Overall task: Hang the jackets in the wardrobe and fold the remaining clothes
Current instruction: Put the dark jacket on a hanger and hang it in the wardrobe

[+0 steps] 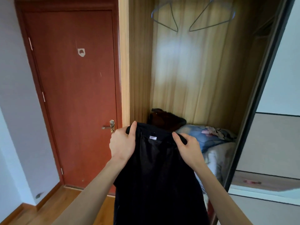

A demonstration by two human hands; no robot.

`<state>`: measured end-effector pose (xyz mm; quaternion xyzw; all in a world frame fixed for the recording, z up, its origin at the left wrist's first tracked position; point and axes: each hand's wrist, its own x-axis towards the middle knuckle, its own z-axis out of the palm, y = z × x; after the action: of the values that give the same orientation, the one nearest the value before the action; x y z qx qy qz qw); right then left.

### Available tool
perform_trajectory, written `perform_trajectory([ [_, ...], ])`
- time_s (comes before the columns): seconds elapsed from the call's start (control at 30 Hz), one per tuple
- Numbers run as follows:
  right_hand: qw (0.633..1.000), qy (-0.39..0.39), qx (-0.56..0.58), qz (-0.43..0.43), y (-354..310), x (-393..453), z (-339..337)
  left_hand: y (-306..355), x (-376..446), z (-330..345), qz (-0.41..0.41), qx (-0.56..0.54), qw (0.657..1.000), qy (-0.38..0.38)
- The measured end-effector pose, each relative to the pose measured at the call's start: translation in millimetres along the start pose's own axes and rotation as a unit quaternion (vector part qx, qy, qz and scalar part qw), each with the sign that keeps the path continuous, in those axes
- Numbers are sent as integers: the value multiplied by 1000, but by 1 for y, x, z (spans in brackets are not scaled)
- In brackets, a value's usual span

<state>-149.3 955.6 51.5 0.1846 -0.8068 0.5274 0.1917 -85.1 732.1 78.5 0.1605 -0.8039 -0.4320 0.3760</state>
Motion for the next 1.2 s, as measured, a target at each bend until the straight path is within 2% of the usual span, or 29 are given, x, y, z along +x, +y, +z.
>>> perform_trajectory([
  [0.27, 1000, 12, -9, -12, 24, 50, -33, 29, 43, 56, 40, -41, 998, -39],
  [0.5, 998, -4, -43, -44, 28, 93, -57, 58, 86, 83, 58, -53, 997, -23],
  [0.77, 993, 1, -103, -65, 34, 159, -55, 87, 142, 100, 109, 11, 994, 0],
  [0.93, 990, 20, -115, -79, 10, 197, -54, 105, 178, 98, 153, 35, 988, 13],
  [1.2, 983, 48, -137, -112, -30, 260, -56, 147, 232, 92, 177, 23, 983, 38],
])
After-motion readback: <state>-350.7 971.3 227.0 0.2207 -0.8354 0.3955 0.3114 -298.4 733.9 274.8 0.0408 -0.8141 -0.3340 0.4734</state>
